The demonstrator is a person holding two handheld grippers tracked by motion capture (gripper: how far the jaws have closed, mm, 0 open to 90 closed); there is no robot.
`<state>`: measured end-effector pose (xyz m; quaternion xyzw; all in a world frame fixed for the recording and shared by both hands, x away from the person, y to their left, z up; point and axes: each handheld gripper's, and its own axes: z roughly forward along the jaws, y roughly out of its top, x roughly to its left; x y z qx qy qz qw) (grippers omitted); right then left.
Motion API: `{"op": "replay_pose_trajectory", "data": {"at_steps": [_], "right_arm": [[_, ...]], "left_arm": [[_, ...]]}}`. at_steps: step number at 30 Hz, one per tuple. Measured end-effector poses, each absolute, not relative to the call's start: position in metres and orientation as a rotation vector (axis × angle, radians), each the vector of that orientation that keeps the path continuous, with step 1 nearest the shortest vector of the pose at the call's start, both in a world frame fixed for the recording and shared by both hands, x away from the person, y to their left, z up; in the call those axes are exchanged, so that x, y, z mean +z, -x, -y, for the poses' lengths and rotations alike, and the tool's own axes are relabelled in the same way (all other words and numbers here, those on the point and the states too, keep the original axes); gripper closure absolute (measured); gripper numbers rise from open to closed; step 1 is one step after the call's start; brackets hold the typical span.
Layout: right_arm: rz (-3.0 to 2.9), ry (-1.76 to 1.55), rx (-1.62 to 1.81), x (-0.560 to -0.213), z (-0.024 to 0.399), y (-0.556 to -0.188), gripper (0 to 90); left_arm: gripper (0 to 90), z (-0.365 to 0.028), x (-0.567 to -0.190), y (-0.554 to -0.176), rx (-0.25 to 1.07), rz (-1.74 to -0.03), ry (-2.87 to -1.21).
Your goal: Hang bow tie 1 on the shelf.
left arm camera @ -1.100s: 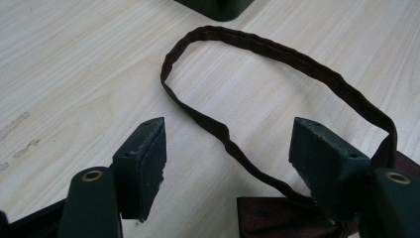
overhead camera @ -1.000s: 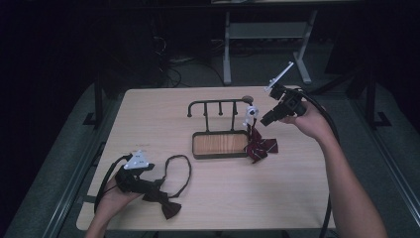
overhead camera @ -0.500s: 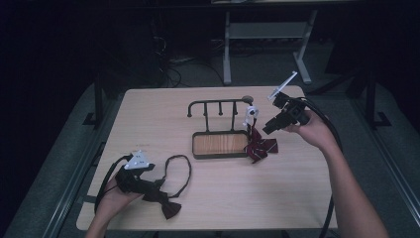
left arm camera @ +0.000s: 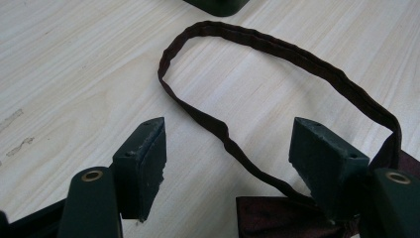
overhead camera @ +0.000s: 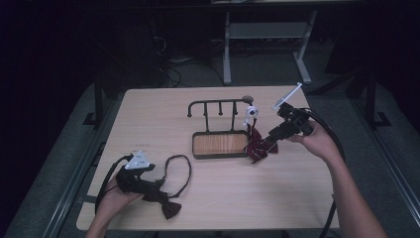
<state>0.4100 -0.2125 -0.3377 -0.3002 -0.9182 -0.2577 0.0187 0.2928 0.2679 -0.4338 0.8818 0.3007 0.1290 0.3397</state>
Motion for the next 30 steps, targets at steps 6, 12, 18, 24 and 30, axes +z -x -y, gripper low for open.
{"op": "replay_pose_trajectory", "data": {"at_steps": [6, 12, 18, 24, 30], "right_arm": [[2.835, 0.943, -0.809, -0.348, 0.216, -0.403, 61.0], [2.822, 0.943, -0.819, -0.359, 0.221, -0.397, 58.0], [2.814, 0.947, -0.823, -0.367, 0.222, -0.390, 56.0], [2.806, 0.939, -0.828, -0.376, 0.224, -0.385, 54.4], [2.791, 0.945, -0.822, -0.387, 0.226, -0.381, 52.6]], "left_arm": [[31.2, -0.268, -0.434, -0.293, 0.336, -0.785, -2.298], [31.2, -0.268, -0.435, -0.293, 0.334, -0.789, -2.297], [31.2, -0.269, -0.434, -0.293, 0.332, -0.799, -2.294], [31.2, -0.268, -0.435, -0.293, 0.338, -0.790, -2.294], [31.2, -0.269, -0.435, -0.294, 0.332, -0.799, -2.287]]}}
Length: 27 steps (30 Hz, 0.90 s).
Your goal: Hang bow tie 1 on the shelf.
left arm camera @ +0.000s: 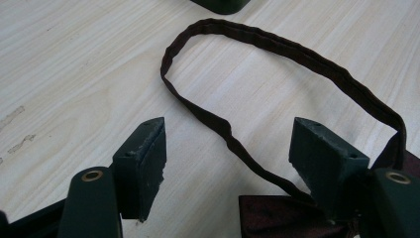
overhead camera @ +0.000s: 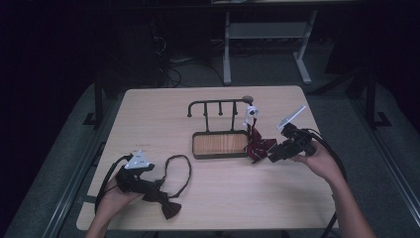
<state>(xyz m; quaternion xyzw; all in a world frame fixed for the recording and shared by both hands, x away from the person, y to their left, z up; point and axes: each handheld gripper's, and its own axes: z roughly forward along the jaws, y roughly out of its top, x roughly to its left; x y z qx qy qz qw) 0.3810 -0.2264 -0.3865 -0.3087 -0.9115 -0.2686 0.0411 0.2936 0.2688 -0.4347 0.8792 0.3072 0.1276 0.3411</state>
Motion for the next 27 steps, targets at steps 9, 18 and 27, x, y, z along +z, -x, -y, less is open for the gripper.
{"op": "replay_pose_trajectory", "data": {"at_steps": [9, 18, 27], "right_arm": [[2.784, 0.959, -0.846, -0.392, 0.230, -0.371, 50.6], [2.795, 1.002, -0.853, -0.404, 0.234, -0.355, 45.4], [2.790, 1.020, -0.923, -0.412, 0.240, -0.339, 42.4]], "left_arm": [[31.2, -0.270, -0.434, -0.295, 0.341, -0.784, -2.291], [31.2, -0.269, -0.434, -0.296, 0.336, -0.785, -2.294], [31.2, -0.268, -0.435, -0.295, 0.332, -0.788, -2.294]]}}
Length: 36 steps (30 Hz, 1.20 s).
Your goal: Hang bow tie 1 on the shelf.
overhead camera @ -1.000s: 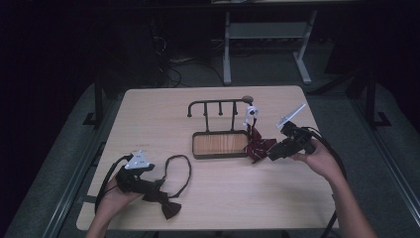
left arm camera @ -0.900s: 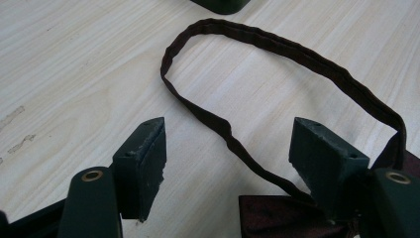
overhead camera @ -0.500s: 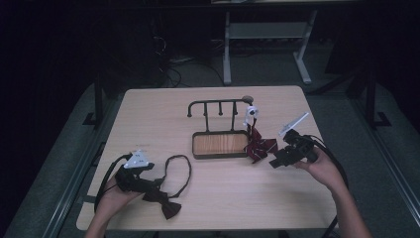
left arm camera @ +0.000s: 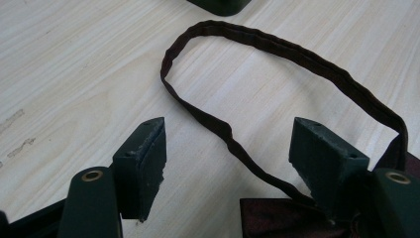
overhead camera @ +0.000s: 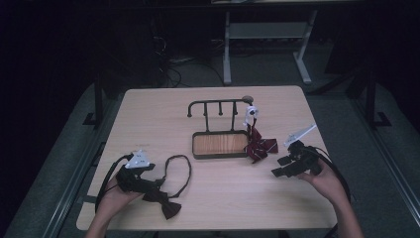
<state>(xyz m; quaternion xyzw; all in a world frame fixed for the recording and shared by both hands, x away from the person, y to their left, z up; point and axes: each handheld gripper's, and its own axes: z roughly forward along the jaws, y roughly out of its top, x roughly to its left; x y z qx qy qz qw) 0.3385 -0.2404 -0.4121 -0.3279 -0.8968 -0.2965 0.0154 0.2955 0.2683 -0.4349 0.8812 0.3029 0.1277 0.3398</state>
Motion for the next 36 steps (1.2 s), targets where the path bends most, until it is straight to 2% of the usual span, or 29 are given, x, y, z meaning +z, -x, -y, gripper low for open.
{"op": "replay_pose_trajectory", "data": {"at_steps": [18, 26, 36], "right_arm": [[2.783, 1.022, -0.918, -0.429, 0.240, -0.330, 38.2], [2.797, 1.015, -0.929, -0.428, 0.239, -0.327, 38.2], [2.792, 1.023, -0.952, -0.427, 0.240, -0.327, 38.1]], "left_arm": [[32.5, -0.262, -0.434, -0.300, 0.337, -0.787, -2.308], [43.5, -0.256, -0.418, -0.323, 0.329, -0.830, -2.335], [45.2, -0.235, -0.409, -0.349, 0.391, -0.851, -2.362]]}}
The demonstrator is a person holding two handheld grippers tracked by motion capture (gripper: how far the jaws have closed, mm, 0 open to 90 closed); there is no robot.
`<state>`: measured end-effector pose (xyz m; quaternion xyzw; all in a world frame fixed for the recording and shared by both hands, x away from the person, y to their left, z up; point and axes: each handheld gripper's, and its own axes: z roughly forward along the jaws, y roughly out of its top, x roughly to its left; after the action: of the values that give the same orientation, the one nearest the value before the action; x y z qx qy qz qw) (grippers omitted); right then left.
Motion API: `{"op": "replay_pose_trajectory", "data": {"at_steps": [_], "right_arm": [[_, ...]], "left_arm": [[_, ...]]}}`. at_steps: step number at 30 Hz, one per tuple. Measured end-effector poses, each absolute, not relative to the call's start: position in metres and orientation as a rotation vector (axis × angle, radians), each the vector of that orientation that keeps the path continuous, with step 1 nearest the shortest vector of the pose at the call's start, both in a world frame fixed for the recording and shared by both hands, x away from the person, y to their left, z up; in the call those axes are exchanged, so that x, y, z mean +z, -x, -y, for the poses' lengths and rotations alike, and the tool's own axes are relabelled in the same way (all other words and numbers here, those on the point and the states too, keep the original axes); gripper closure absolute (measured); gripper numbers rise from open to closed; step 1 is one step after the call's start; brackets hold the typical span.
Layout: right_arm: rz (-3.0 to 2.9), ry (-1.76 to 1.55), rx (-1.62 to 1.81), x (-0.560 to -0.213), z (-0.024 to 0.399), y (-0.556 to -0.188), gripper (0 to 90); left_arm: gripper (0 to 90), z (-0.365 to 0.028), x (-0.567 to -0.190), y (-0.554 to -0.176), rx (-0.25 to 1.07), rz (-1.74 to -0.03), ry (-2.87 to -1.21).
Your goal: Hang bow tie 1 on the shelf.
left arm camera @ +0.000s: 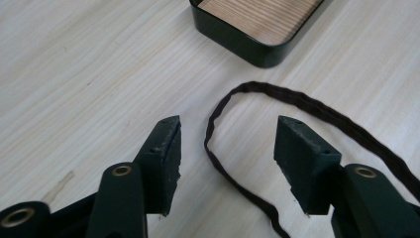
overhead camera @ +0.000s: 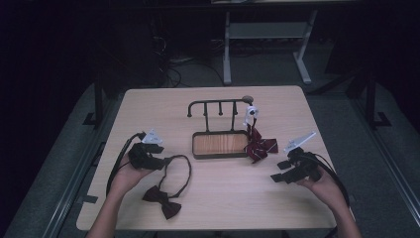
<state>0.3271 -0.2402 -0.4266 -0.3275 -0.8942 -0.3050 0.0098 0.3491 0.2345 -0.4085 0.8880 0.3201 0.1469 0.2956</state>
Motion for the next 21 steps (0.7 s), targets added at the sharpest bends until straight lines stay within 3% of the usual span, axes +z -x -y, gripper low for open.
{"op": "replay_pose_trajectory", "data": {"at_steps": [8, 21], "right_arm": [[2.802, 1.019, -0.961, -0.425, 0.239, -0.326, 38.4], [2.821, 1.023, -0.992, -0.421, 0.232, -0.324, 38.4]], "left_arm": [[57.4, -0.229, -0.421, -0.354, 0.374, -0.890, -2.431], [61.8, -0.225, -0.433, -0.359, 0.333, -0.932, -2.493]]}}
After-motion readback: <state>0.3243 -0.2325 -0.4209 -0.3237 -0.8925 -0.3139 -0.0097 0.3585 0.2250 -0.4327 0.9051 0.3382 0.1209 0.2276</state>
